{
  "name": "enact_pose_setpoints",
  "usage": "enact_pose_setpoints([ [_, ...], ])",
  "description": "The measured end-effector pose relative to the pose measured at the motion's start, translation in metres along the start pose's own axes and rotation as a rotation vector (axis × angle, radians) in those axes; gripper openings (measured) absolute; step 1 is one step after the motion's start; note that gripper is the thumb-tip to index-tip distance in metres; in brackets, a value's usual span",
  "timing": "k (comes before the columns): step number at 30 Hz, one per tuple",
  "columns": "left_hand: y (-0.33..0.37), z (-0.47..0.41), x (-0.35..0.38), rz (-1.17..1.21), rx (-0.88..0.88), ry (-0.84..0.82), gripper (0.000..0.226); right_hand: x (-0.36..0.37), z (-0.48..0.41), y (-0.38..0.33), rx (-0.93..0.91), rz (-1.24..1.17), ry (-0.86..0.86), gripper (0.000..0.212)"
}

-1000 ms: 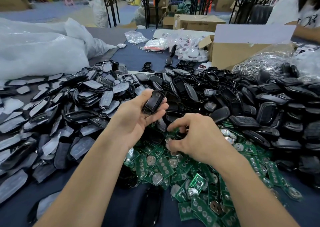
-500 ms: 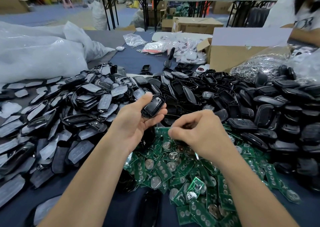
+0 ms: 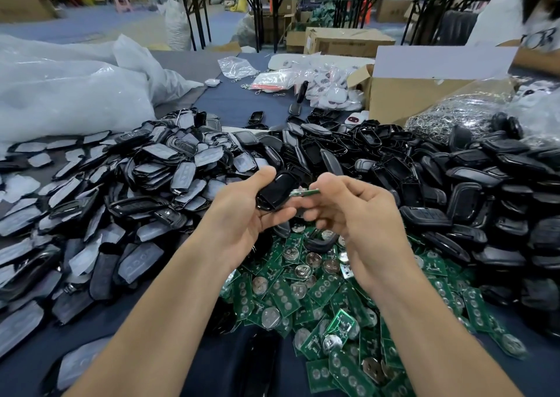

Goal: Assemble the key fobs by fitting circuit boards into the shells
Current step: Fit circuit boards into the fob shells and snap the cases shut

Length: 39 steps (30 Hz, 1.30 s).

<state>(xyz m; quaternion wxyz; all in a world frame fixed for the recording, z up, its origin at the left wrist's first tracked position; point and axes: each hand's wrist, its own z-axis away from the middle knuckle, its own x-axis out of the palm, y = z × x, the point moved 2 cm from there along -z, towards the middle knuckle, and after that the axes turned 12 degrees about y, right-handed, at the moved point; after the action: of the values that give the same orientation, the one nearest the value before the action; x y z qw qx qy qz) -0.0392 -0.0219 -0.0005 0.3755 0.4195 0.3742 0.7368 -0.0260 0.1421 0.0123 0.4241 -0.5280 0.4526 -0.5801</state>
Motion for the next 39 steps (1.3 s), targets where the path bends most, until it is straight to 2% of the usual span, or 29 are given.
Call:
enact_pose_setpoints([
  [3, -0.001, 0.000, 0.001, -0.046, 0.017, -0.015, 0.033, -0.005, -0.004, 0.000, -0.021, 0.003, 0.094, 0.019],
  [7, -0.003, 0.000, 0.002, -0.065, 0.049, -0.004, 0.030, -0.011, -0.009, 0.004, -0.004, -0.023, 0.187, 0.034],
  [10, -0.003, -0.001, 0.001, -0.088, 0.075, -0.012, 0.031, -0.011, -0.011, 0.004, -0.018, -0.007, 0.191, 0.026],
  [12, -0.003, -0.001, 0.000, -0.125, 0.095, -0.018, 0.034, -0.011, -0.012, 0.005, -0.012, 0.001, 0.185, 0.030],
  [15, 0.000, -0.001, -0.001, -0.153, 0.133, -0.031, 0.027, -0.010, -0.014, 0.004, 0.014, -0.011, 0.121, 0.040],
  [20, -0.003, -0.001, 0.001, -0.162, 0.180, -0.016, 0.027, -0.008, -0.013, 0.005, 0.101, -0.044, 0.046, 0.035],
  [26, -0.005, -0.004, 0.001, -0.192, 0.140, 0.010, 0.035, -0.015, -0.017, 0.009, 0.022, 0.017, 0.206, 0.025],
  [29, -0.007, -0.005, 0.000, -0.155, 0.104, 0.021, 0.041, -0.017, -0.020, 0.011, -0.004, 0.007, 0.229, 0.035],
  [32, -0.007, -0.005, 0.000, -0.104, 0.072, 0.024, 0.034, -0.018, -0.020, 0.012, -0.050, 0.022, 0.229, 0.043],
  [39, -0.006, -0.003, 0.001, -0.079, 0.058, -0.003, 0.030, -0.012, -0.018, 0.009, 0.026, -0.068, 0.160, 0.018],
])
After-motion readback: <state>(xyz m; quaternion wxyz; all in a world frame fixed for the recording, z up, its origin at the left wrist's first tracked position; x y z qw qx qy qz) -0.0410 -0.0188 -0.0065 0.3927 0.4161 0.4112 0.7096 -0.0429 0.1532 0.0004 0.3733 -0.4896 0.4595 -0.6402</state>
